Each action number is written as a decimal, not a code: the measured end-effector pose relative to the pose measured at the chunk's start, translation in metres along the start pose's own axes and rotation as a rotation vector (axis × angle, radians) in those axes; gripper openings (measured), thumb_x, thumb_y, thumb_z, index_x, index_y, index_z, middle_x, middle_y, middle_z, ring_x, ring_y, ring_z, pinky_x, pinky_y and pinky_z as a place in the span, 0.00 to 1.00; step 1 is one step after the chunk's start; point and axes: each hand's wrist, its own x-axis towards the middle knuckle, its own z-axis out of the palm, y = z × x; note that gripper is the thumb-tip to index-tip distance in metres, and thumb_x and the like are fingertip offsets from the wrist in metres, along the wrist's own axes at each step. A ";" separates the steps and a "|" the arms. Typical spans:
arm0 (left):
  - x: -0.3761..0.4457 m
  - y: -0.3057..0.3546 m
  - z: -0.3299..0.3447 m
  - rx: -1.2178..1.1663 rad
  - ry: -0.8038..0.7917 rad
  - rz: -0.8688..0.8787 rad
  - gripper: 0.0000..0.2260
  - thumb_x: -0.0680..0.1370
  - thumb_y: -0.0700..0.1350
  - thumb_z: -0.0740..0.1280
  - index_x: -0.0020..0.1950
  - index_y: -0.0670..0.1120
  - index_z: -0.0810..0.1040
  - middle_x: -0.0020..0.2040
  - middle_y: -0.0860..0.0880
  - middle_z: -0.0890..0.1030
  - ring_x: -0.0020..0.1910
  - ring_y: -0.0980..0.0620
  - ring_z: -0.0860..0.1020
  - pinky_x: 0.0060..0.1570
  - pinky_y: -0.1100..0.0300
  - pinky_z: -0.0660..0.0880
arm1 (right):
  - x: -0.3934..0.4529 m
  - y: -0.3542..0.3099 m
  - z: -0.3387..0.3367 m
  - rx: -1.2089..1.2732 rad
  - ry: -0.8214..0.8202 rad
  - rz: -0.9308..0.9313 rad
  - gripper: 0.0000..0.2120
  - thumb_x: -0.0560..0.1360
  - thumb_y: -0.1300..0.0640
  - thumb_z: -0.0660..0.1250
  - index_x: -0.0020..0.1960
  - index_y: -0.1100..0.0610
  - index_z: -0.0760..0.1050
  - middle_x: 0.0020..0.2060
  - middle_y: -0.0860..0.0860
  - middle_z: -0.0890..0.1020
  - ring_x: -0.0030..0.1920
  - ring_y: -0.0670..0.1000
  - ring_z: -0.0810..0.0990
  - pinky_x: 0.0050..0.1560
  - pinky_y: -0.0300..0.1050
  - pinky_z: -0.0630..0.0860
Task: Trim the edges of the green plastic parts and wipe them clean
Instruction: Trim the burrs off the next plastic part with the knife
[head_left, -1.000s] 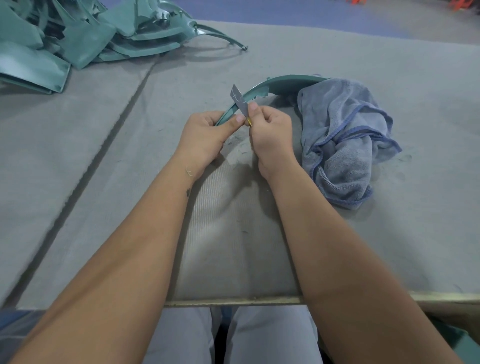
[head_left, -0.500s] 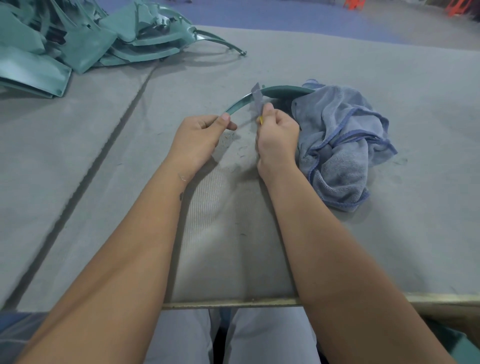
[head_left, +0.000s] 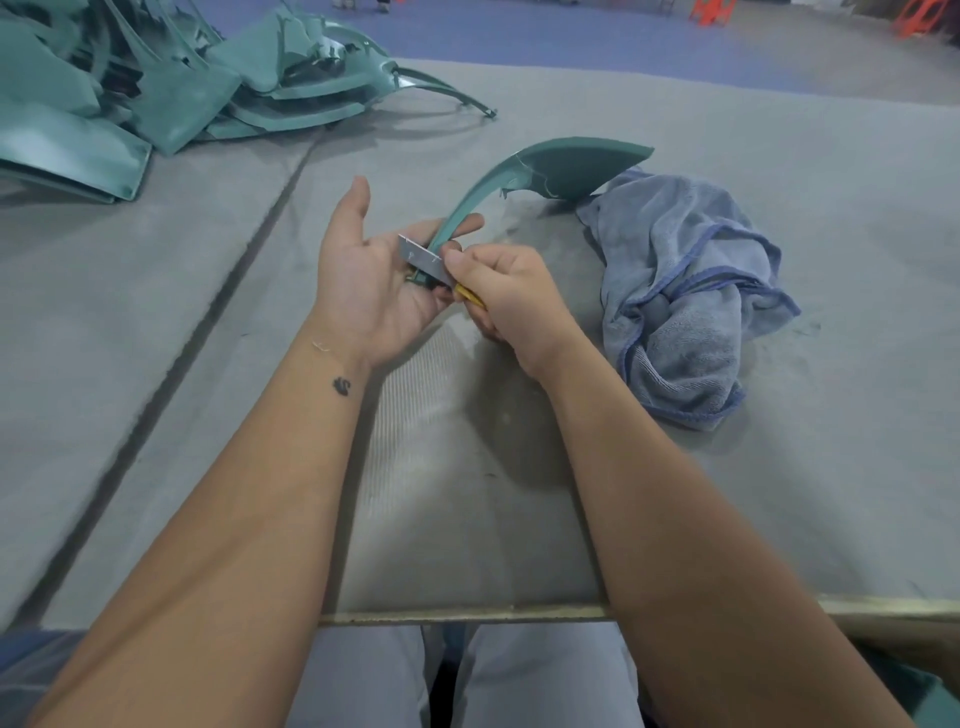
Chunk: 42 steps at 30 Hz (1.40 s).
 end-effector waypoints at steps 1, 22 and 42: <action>-0.001 0.000 0.000 -0.013 -0.004 -0.002 0.42 0.79 0.67 0.43 0.62 0.31 0.75 0.45 0.40 0.76 0.48 0.43 0.74 0.67 0.49 0.67 | 0.000 0.000 0.000 -0.032 -0.003 -0.002 0.17 0.81 0.61 0.60 0.33 0.63 0.69 0.20 0.50 0.63 0.19 0.43 0.59 0.22 0.33 0.59; 0.000 -0.006 -0.002 0.249 0.042 0.083 0.12 0.80 0.34 0.59 0.62 0.37 0.75 0.45 0.46 0.78 0.40 0.55 0.73 0.46 0.64 0.71 | 0.006 0.009 0.002 -0.226 0.217 -0.136 0.19 0.78 0.63 0.63 0.28 0.62 0.68 0.19 0.43 0.62 0.22 0.42 0.59 0.26 0.35 0.57; -0.002 -0.009 -0.010 0.985 0.295 0.364 0.08 0.79 0.49 0.67 0.42 0.50 0.82 0.25 0.56 0.74 0.26 0.60 0.70 0.31 0.68 0.69 | 0.018 0.014 -0.014 -0.085 0.538 -0.002 0.25 0.79 0.55 0.62 0.24 0.51 0.60 0.20 0.42 0.61 0.24 0.44 0.58 0.29 0.41 0.57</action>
